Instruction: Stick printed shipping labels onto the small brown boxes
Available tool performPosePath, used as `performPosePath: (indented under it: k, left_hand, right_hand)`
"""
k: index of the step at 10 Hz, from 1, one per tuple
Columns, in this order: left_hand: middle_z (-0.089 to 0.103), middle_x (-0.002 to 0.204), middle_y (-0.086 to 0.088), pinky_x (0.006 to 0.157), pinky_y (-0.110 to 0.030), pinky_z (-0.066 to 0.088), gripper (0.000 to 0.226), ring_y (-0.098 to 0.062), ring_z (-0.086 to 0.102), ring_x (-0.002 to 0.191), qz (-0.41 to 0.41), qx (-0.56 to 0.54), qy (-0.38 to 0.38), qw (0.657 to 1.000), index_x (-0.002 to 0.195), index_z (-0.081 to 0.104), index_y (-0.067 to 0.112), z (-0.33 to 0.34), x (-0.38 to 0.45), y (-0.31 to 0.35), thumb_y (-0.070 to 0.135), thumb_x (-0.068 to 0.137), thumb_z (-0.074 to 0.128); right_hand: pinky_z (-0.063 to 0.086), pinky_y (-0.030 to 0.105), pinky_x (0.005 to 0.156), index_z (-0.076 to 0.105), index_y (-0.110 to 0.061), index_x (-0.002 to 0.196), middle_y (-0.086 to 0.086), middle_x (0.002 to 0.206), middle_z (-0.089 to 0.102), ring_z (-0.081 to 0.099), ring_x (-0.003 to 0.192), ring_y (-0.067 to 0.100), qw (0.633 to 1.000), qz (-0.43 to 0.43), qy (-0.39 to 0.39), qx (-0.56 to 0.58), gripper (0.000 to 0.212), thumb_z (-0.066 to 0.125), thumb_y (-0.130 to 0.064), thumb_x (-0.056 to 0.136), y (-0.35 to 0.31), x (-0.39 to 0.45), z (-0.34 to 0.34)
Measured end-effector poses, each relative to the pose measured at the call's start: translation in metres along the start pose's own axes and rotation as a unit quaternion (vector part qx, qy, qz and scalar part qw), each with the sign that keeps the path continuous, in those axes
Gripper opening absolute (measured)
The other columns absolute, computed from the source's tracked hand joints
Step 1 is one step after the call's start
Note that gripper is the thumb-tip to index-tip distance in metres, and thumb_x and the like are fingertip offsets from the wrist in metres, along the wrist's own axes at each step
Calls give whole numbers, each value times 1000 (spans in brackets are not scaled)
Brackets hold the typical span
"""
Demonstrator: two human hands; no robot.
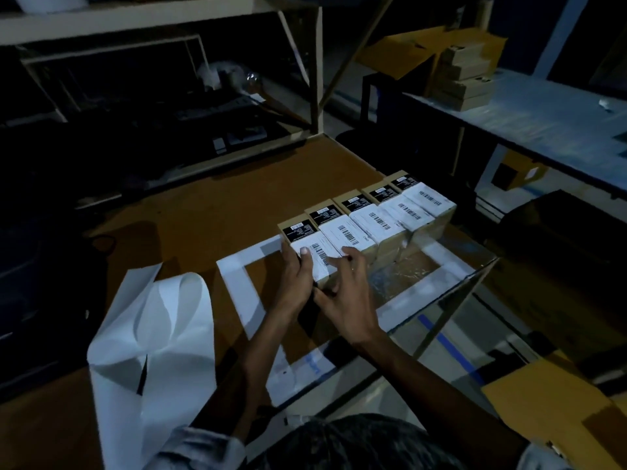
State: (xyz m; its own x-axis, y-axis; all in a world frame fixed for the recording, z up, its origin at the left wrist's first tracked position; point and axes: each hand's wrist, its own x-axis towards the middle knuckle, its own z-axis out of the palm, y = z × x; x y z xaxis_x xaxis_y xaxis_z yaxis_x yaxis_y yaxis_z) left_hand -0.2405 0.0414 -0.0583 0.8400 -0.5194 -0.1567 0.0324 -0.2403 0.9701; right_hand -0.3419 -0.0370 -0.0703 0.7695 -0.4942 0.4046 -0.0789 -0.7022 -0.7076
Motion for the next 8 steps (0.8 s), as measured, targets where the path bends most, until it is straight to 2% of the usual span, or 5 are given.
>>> performPosePath:
  k: [1, 3, 5, 7, 8]
  left_hand:
    - [12, 166, 9, 119, -46, 31, 79, -17, 25, 148, -20, -38, -2, 999, 155, -7, 45, 2, -2, 5, 74, 93, 31]
    - [46, 150, -12, 64, -25, 53, 67, -27, 64, 109, -48, 33, 4, 998, 155, -12, 41, -2, -11, 22, 59, 102, 24]
    - [34, 158, -2, 112, -38, 34, 68, -26, 36, 143, -2, 102, 9, 995, 160, 7, 29, -23, -20, 35, 60, 102, 24]
    - [20, 164, -10, 113, -34, 31, 74, -28, 27, 148, 37, 148, 46, 987, 160, 9, 15, -71, -33, 71, 42, 103, 48]
    - [36, 157, -16, 112, -39, 40, 72, -30, 42, 140, 67, 181, 74, 978, 158, 19, 9, -104, -37, 95, 33, 101, 56]
  right_hand:
    - [56, 35, 92, 50, -13, 136, 3, 147, 31, 50, 122, 15, 997, -19, -50, -52, 60, 78, -27, 85, 3, 5, -10]
    - [58, 43, 86, 45, -23, 142, 5, 145, 35, 58, 116, 26, 975, -19, -123, -182, 62, 70, -44, 89, 3, 14, -24]
    - [59, 42, 82, 40, -28, 144, 1, 143, 36, 65, 104, 25, 960, 6, -147, -239, 63, 67, -47, 90, -15, 13, -32]
    - [56, 39, 87, 48, -19, 138, 6, 137, 44, 63, 107, 25, 916, 50, -235, -322, 57, 67, -46, 91, -55, 39, -48]
    - [48, 37, 93, 55, -13, 132, 9, 132, 57, 59, 120, 28, 878, 37, -302, -368, 77, 63, -71, 82, -89, 59, -53]
